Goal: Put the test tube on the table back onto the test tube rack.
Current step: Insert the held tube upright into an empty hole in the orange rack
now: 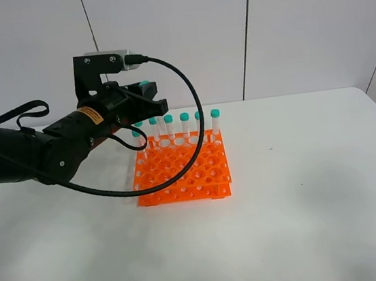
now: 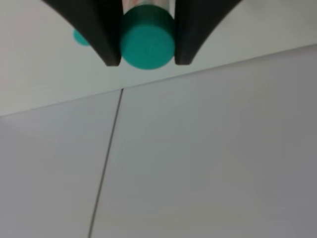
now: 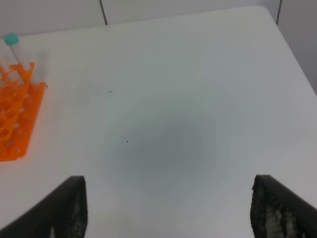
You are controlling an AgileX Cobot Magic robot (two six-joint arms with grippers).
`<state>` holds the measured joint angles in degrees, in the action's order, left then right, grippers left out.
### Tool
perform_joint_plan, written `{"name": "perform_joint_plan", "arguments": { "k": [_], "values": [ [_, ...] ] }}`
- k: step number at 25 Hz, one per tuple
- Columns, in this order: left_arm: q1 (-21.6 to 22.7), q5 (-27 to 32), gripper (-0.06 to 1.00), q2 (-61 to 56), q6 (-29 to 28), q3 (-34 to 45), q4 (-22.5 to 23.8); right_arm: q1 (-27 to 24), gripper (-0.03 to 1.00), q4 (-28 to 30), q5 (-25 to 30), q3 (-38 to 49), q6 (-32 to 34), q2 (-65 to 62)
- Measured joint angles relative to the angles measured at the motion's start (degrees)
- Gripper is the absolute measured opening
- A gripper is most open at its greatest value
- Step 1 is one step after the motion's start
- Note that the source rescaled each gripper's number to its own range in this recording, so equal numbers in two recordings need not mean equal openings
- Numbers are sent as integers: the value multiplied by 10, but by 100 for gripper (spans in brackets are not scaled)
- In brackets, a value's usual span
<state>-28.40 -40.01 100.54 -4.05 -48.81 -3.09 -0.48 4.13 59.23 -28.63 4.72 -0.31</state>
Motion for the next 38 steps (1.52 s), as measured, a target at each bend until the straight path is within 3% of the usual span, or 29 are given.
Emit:
{"name": "perform_joint_plan", "arguments": {
  "k": [10, 38],
  "values": [
    [27, -12, 0, 42, 8, 0, 2, 0, 100, 0, 0, 0, 0, 0],
    [34, -21, 0, 106, 17, -36, 16, 0, 100, 0, 0, 0, 0, 0]
  ]
}}
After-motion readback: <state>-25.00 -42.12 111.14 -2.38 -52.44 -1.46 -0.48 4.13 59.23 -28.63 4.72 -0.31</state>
